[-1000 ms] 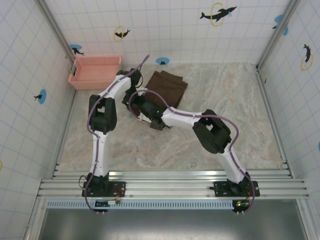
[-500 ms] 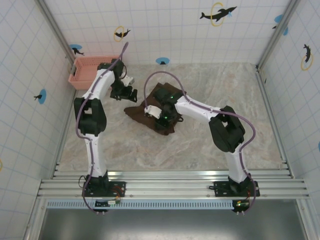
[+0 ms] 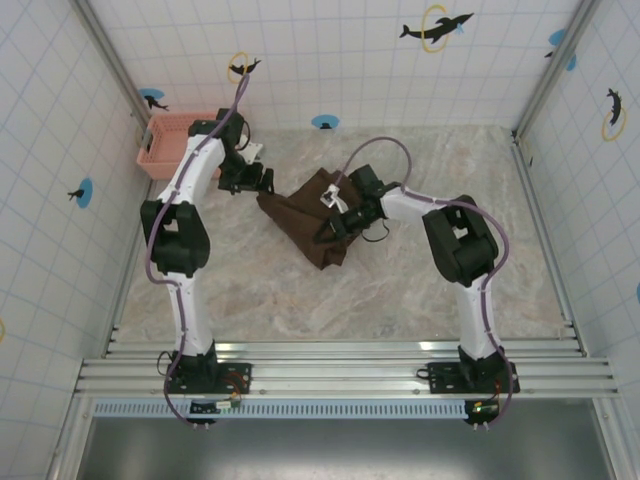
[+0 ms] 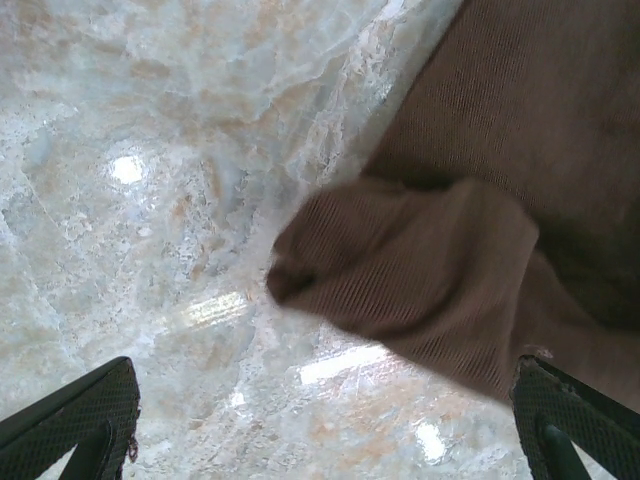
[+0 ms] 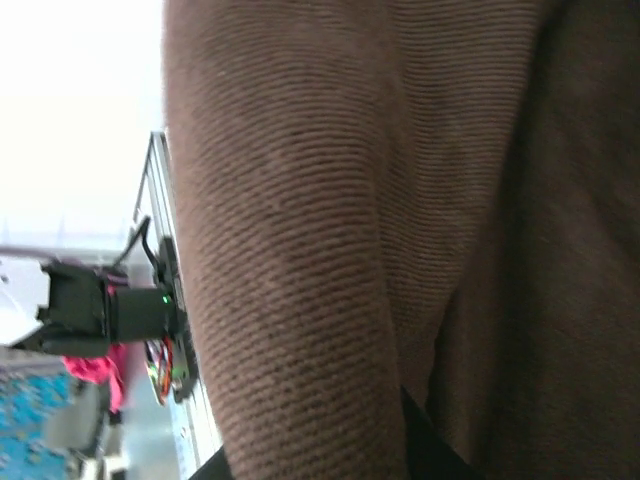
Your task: Roll up the long pants
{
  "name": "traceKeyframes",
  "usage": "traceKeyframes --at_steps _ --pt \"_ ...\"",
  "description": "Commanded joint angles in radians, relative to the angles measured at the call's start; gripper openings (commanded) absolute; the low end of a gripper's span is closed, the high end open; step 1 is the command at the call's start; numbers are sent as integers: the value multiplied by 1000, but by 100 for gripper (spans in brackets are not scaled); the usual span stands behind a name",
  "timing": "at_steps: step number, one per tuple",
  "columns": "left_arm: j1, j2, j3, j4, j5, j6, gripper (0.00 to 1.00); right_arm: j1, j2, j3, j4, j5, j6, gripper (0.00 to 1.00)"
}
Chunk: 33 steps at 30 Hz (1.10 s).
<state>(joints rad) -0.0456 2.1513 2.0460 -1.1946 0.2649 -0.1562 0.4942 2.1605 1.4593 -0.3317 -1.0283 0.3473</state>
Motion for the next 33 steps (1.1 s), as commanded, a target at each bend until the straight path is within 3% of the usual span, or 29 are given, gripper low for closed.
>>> traceKeyframes --at_steps 1,11,17,24,29,32,33 --pt "-4 -64 -53 -5 8 -14 97 -36 30 -57 254 -65 191 18" --pt "-103 -12 -77 50 24 -64 97 -75 89 -103 387 -25 324 17" --pt "-152 116 39 50 5 -101 97 -87 112 -101 396 -26 350 17" --pt "-158 297 251 -12 5 -111 97 -96 130 -97 401 -32 363 17" --pt "-157 356 312 12 43 -161 97 -94 162 -80 360 -30 355 19" --pt "-161 387 341 44 64 -210 97 -84 175 -71 329 -20 345 23" --pt "-164 401 352 52 72 -228 97 -79 177 -68 318 -13 341 30"
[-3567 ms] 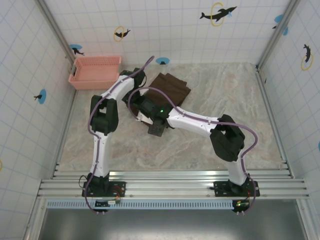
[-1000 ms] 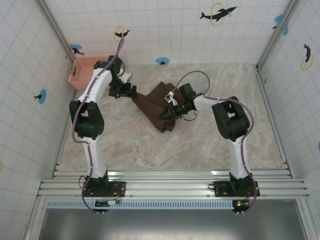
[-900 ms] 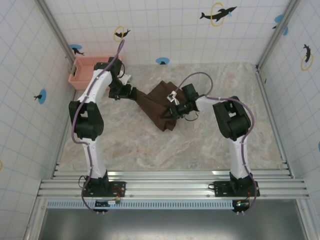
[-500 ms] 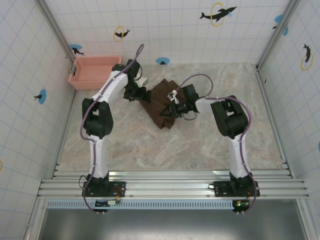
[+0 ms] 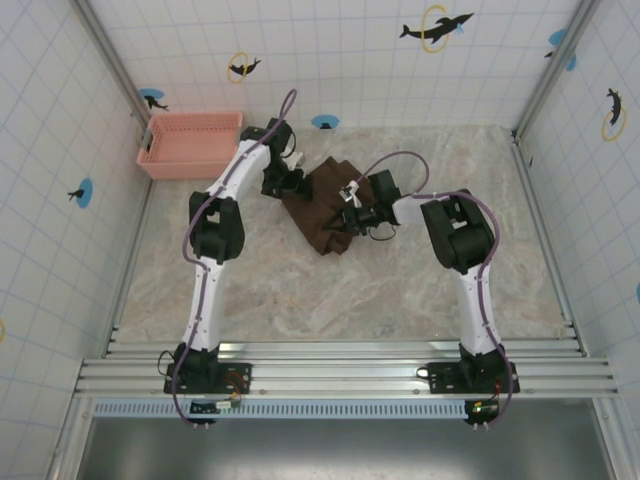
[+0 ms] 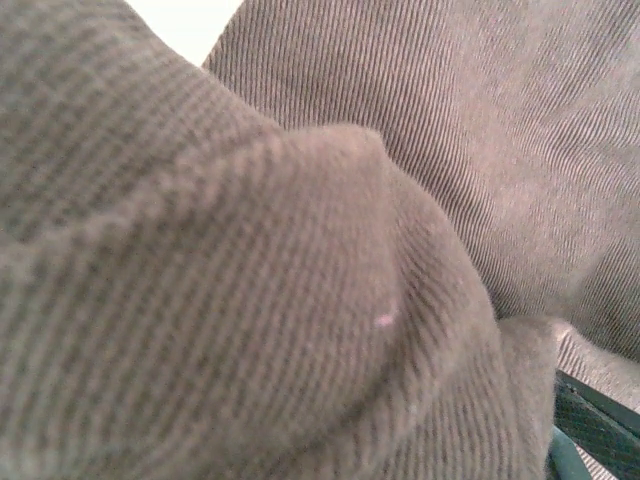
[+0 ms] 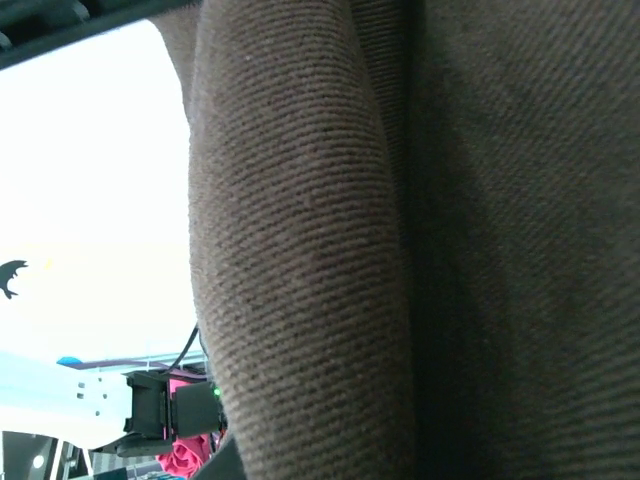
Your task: Roll up the long pants
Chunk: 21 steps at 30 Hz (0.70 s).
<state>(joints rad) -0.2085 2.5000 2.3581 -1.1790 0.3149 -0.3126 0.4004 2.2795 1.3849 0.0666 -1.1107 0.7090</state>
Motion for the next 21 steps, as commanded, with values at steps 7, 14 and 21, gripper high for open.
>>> traceKeyframes --at_steps 7,14,21 --pt "-19 155 116 -6 26 -93 97 30 -20 112 -479 243 -277 76" --pt "-25 183 112 -8 24 -86 97 6 -126 202 -678 467 -338 84" --pt "-26 196 113 -1 37 -84 97 39 -192 341 -917 865 -483 97"
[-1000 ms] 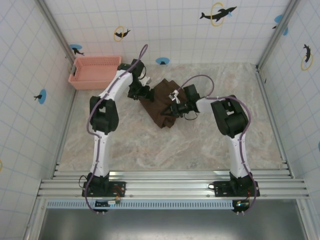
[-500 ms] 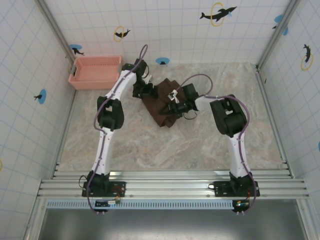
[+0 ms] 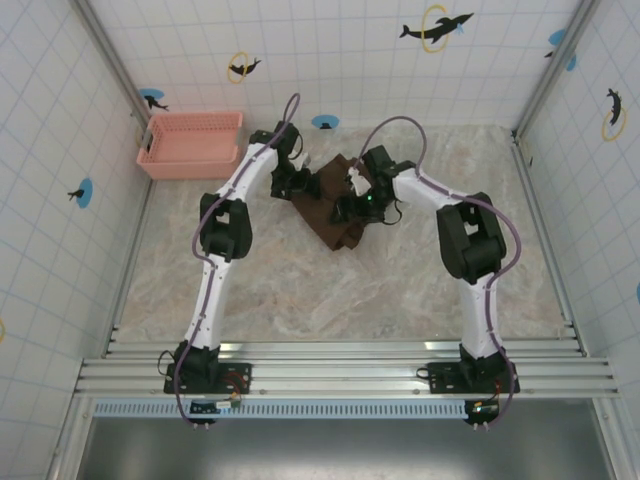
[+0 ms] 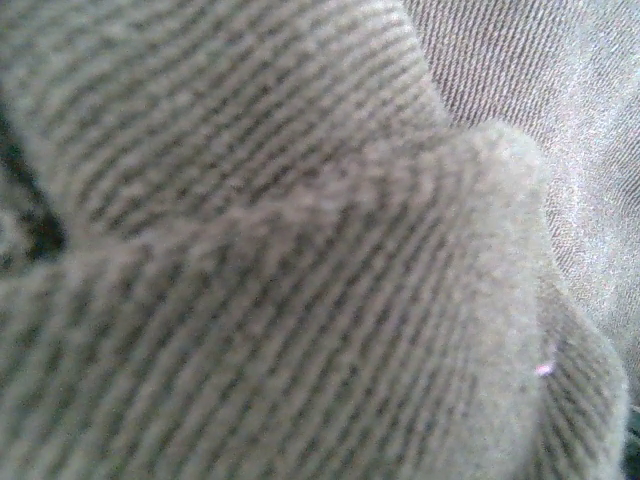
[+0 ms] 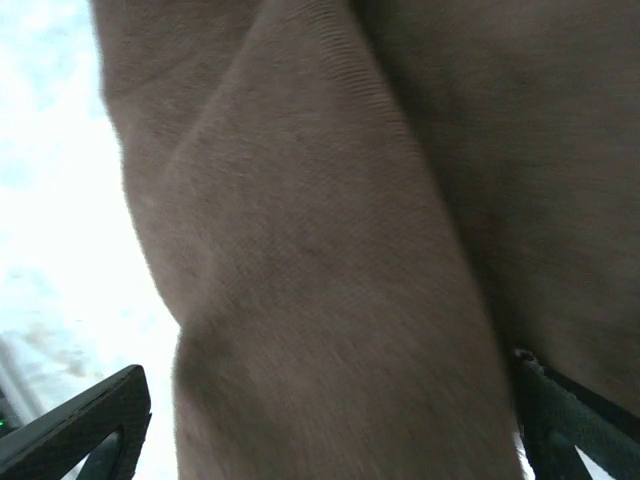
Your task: Roll up the long pants
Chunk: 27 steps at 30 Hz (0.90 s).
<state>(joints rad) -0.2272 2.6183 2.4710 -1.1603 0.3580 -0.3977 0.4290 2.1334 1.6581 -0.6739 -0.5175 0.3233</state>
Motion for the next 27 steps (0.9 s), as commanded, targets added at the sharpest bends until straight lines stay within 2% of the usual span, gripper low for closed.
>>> traceKeyframes --at_steps 1,5,13,19,27 --pt "-7 80 0 -18 -4 2 97 20 -51 82 -200 339 -122 97" --pt "-8 81 2 -16 2 -1 97 109 -93 113 -247 570 -295 97" --pt "-8 77 2 -21 2 7 97 286 -138 114 -258 698 -361 97" --pt "-8 77 2 -18 8 5 97 351 -90 169 -261 688 -358 97" --pt "-3 69 -12 -11 28 -3 97 364 50 280 -266 650 -334 97"
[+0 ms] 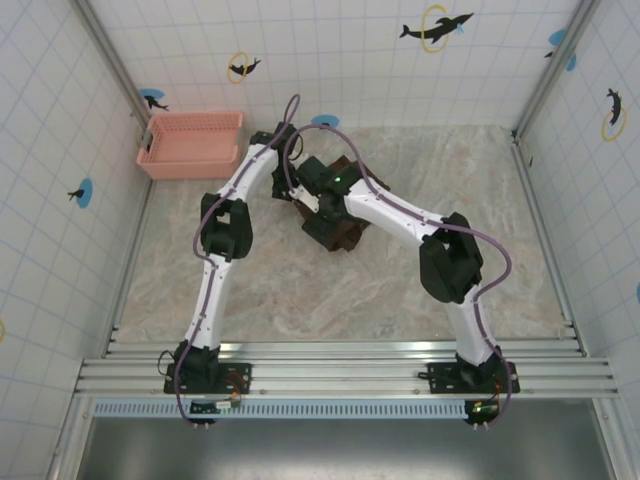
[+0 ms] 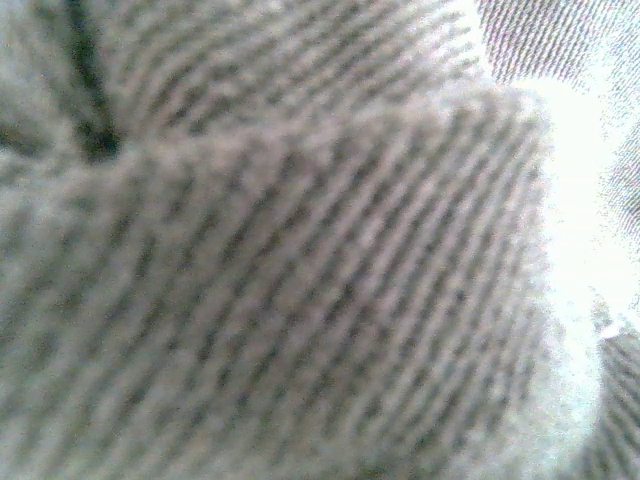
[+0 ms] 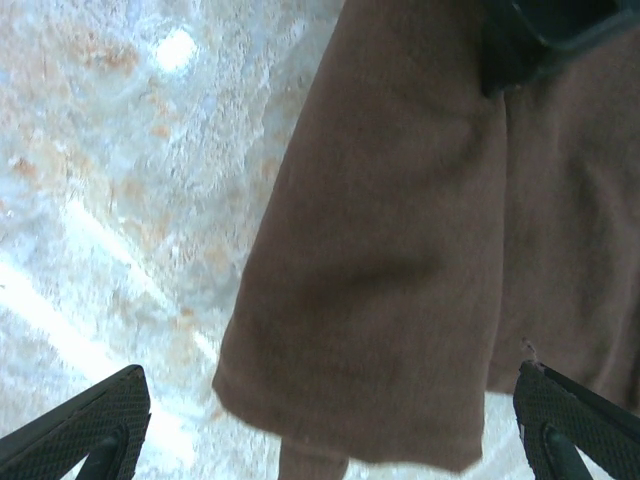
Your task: Roll up the long pants
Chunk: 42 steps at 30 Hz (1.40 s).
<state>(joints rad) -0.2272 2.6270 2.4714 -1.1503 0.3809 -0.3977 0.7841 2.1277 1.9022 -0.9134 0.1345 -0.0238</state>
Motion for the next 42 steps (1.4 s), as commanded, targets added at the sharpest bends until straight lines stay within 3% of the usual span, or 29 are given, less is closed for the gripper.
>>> traceKeyframes --at_steps 1,10,19,22,24,29,37,42 --pt "-1 58 -15 -20 4 -3 97 10 62 37 -27 -13 15 97" --pt "0 53 -31 -19 12 -8 97 19 159 47 -18 52 35 97" --pt "11 31 -71 -15 38 -1 97 2 226 7 1 251 -29 100" --pt "16 18 -87 -16 47 0 97 -20 236 -11 15 259 -62 89" --pt "18 9 -97 -15 52 -2 97 -43 238 -8 15 203 -88 69" --pt "46 -43 -93 -26 49 -7 97 -99 214 -3 14 -34 -112 45" --pt "87 -153 -81 -20 20 -3 97 -251 123 -91 122 -732 41 44" --pt "87 -229 -130 -5 -16 -6 97 -307 107 -191 279 -952 225 44"
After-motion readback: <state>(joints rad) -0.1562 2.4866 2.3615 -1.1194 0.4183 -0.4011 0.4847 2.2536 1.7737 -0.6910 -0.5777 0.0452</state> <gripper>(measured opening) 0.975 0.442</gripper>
